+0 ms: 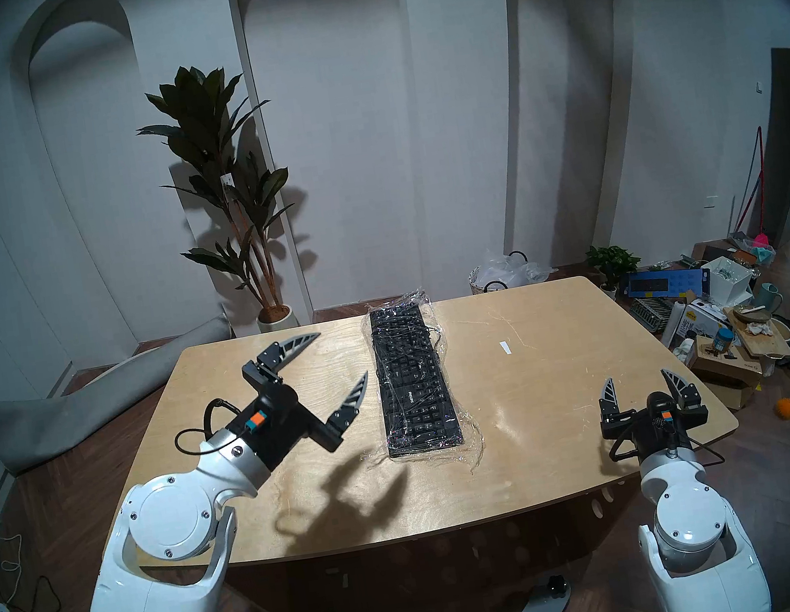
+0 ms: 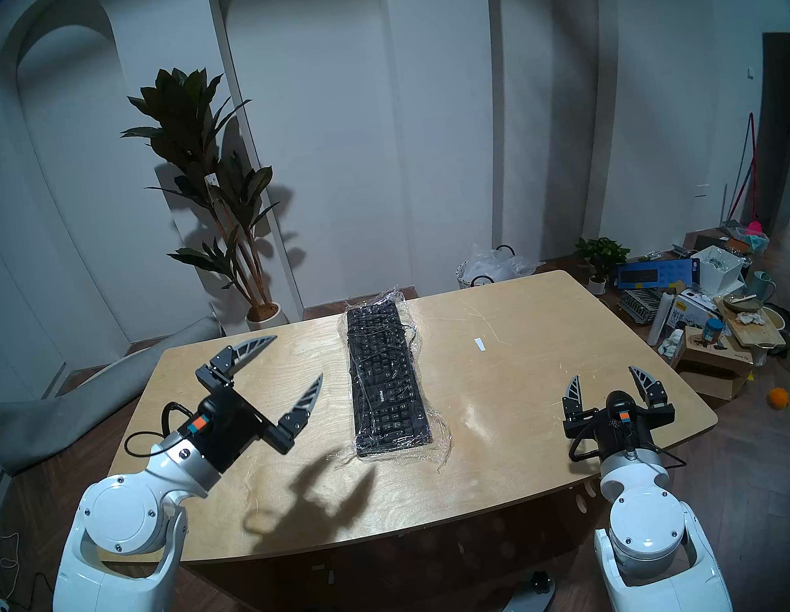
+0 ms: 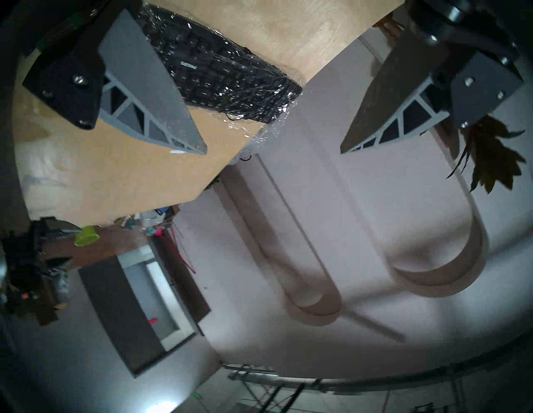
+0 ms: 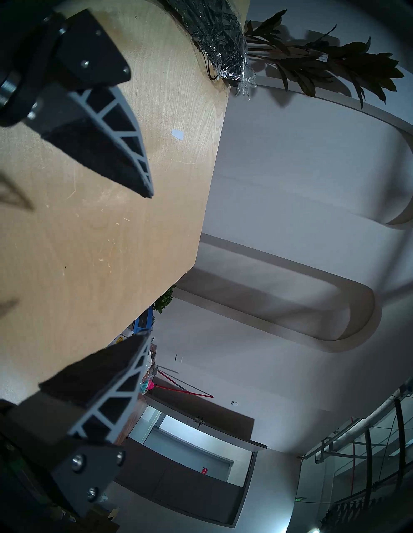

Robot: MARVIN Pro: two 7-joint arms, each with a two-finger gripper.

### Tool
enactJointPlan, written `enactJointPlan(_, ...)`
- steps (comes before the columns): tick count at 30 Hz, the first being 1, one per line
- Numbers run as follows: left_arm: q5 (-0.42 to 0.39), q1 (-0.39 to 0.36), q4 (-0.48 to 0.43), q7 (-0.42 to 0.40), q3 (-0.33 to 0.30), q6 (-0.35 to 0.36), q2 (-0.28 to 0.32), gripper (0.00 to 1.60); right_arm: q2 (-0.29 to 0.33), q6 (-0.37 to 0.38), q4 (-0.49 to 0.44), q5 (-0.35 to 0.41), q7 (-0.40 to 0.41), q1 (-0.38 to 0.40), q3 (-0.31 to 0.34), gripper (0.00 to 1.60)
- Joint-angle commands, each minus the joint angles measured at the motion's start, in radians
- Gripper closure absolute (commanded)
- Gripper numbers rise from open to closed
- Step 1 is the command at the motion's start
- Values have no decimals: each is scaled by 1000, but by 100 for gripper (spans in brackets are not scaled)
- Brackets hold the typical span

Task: Unwrap the new keyboard and set the wrapping aside

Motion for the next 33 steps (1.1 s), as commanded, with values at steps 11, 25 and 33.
enactJointPlan(11,-19,-47,94,-136,79,-87,39,0,0,-3,-24,2,2,1,-2,0)
enactJointPlan(25,282,-136,197,49,221,-99,-36,0,0,-3,-24,2,3,1,-2,0)
enactJointPlan(33,248,-112,187,11,226,-131,-8,0,0,-2,-26,3,4,0,-2,0)
